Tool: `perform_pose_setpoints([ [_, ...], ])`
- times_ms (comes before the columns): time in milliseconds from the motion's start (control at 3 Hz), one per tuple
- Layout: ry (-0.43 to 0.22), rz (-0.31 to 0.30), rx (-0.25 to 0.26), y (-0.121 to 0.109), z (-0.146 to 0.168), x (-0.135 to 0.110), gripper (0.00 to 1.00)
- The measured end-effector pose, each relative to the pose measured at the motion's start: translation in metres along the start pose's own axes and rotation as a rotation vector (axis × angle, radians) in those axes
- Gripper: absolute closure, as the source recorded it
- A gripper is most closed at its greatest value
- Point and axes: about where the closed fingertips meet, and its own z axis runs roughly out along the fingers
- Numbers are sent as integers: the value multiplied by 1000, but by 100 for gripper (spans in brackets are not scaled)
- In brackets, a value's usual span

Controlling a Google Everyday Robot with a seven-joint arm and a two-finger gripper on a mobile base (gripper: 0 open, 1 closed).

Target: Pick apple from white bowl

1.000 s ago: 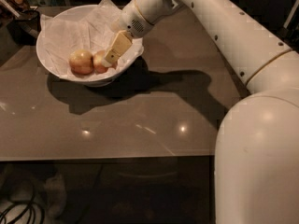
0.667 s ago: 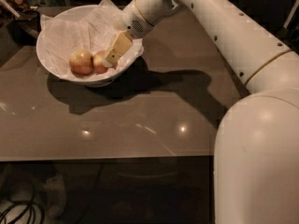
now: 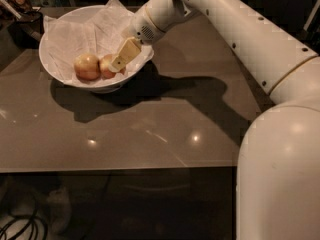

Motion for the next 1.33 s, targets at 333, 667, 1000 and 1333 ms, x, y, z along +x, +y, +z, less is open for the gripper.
perform_pose_setpoints([
  [333, 7, 7, 21, -4, 1, 3, 35],
  [667, 9, 7, 24, -4, 2, 3, 39],
  [1000, 11, 4, 26, -6, 3, 3, 44],
  [1333, 15, -5, 16, -7, 10, 2, 52],
])
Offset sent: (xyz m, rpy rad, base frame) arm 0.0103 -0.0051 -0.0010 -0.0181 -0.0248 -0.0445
